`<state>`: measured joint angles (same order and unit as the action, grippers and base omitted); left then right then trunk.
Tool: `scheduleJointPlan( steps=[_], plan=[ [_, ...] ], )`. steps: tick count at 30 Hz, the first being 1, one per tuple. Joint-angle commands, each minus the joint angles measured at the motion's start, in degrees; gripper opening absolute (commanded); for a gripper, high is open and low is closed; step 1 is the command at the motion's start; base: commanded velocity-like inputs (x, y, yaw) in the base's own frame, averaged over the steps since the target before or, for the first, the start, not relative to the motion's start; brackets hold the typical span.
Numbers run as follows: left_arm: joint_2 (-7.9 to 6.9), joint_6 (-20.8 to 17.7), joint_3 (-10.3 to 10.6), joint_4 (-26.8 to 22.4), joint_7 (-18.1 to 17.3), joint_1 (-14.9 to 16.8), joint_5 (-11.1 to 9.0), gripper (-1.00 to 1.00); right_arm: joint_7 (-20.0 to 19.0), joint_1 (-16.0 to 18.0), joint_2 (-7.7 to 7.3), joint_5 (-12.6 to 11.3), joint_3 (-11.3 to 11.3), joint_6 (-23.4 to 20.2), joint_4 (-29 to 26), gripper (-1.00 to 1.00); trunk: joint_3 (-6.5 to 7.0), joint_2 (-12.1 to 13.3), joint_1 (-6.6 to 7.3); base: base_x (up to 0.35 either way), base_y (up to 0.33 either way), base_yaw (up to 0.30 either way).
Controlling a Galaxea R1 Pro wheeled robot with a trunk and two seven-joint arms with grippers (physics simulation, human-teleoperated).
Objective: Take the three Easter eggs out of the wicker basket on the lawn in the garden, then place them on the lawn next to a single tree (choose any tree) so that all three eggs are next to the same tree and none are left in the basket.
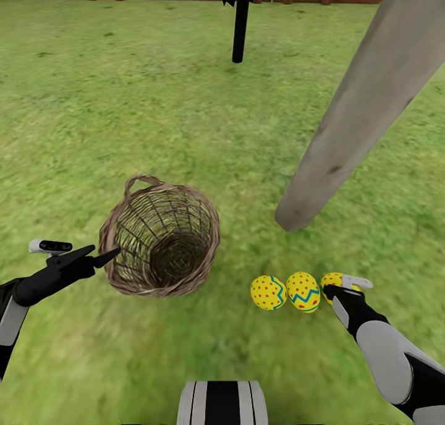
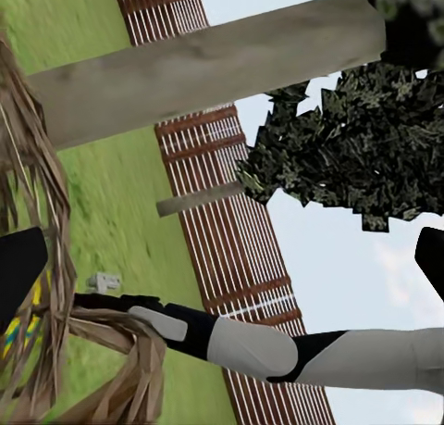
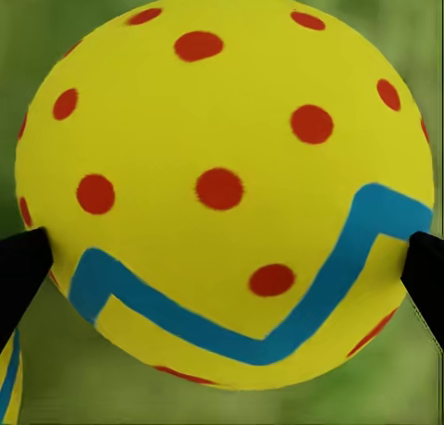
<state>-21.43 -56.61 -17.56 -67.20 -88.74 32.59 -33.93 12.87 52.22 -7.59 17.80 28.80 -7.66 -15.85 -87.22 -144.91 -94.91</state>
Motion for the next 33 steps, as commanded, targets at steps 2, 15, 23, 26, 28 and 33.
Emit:
scheduleJointPlan(
  steps=[2, 15, 23, 26, 28, 33],
  plan=[
    [-0.02, -0.61, 0.00, -0.03, -0.20, 0.02, 0.00, 1.00, -0.13, -0.02, 0.03, 0.13, 0.53, -0.32, 0.29, -1.00, -0.49, -0.03, -0.06, 0.000, 0.000, 0.000],
    [-0.02, -0.56, -0.02, 0.31, -1.26, 0.02, 0.00, 1.00, -0.30, -0.02, 0.14, 0.13, 0.48, -0.19, 0.17, -1.00, -0.93, -0.06, -0.11, 0.000, 0.000, 0.000],
    [-0.02, -0.58, -0.02, 0.40, -1.26, 0.02, 0.09, 1.00, -0.39, -0.02, 0.19, 0.13, 0.47, -0.10, -0.13, 1.00, -0.93, -0.06, -0.11, 0.000, 0.000, 0.000],
    [-0.02, -0.56, -0.02, 0.40, -1.26, 0.02, 0.09, 1.00, -0.39, -0.02, 0.21, 0.13, 0.47, -0.13, -0.61, 1.00, -0.93, -0.06, -0.11, 0.000, 0.000, 0.000],
    [-0.02, -0.60, -0.02, 0.40, -1.26, 0.02, 0.09, 1.00, -0.39, -0.02, 0.21, 0.13, 0.47, -0.12, -0.68, 1.00, -0.71, -0.05, -0.08, 0.000, 0.000, 0.000],
    [-0.02, -0.58, -0.02, 0.34, -1.26, 0.02, 0.09, 1.00, -0.39, -0.02, 0.21, 0.13, 0.47, -0.09, -0.76, 1.00, 0.40, 0.02, 0.05, 0.000, 0.000, 0.000]
  ],
)
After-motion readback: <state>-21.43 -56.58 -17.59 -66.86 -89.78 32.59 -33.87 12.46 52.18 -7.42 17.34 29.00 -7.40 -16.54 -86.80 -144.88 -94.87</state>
